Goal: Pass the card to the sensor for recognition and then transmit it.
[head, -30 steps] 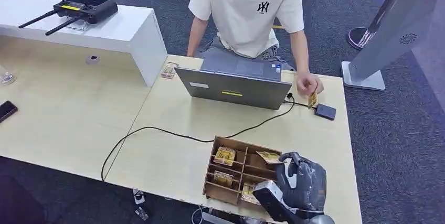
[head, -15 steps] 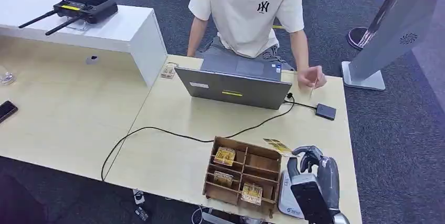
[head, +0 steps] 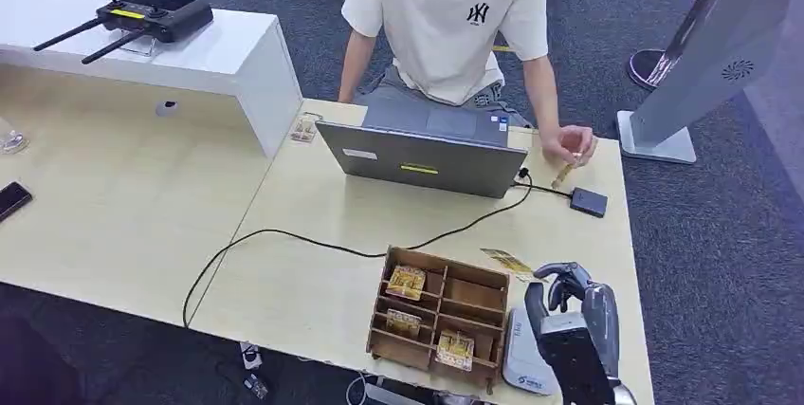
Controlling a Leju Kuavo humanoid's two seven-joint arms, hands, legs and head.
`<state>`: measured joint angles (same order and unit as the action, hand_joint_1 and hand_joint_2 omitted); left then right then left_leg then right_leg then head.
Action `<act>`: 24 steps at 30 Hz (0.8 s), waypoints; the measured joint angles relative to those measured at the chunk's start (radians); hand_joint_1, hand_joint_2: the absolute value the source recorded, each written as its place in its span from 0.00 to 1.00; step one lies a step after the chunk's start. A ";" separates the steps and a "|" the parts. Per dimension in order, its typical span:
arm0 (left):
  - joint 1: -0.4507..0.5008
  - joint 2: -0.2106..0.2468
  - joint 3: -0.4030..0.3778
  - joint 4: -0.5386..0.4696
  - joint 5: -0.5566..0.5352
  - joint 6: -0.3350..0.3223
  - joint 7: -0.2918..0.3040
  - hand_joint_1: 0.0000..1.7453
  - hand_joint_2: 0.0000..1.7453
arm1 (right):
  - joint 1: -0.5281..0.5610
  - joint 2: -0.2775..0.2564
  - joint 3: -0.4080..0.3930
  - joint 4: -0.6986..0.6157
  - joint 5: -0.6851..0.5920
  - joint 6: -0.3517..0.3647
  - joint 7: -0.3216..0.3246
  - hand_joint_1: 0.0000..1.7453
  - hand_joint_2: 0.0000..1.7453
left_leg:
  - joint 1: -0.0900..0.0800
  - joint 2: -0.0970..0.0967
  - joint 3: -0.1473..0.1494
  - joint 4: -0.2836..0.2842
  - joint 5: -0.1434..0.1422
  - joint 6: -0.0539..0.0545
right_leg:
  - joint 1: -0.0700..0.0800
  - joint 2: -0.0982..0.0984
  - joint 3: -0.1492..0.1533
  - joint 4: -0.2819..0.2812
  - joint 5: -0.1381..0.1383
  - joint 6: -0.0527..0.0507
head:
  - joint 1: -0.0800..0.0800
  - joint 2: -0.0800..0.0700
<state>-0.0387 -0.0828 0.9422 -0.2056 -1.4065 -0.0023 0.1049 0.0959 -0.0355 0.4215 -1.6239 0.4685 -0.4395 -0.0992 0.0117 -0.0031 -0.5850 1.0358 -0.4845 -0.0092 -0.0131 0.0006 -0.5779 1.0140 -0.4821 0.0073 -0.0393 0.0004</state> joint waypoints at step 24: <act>0.000 0.000 0.008 0.000 -0.010 0.000 0.000 0.00 1.00 | -0.046 0.019 0.000 0.000 0.004 0.011 -0.043 1.00 1.00 | 0.000 0.000 0.000 0.000 0.000 0.000 | 0.000 0.000 0.000 0.000 0.000 0.000 | 0.000 0.000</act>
<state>-0.0391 -0.0828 0.9503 -0.2056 -1.4160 -0.0027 0.1045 0.0496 -0.0168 0.4215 -1.6239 0.4723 -0.4280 -0.1419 0.0117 -0.0029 -0.5850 1.0358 -0.4844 -0.0093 -0.0131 0.0008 -0.5778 1.0141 -0.4820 0.0073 -0.0393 0.0004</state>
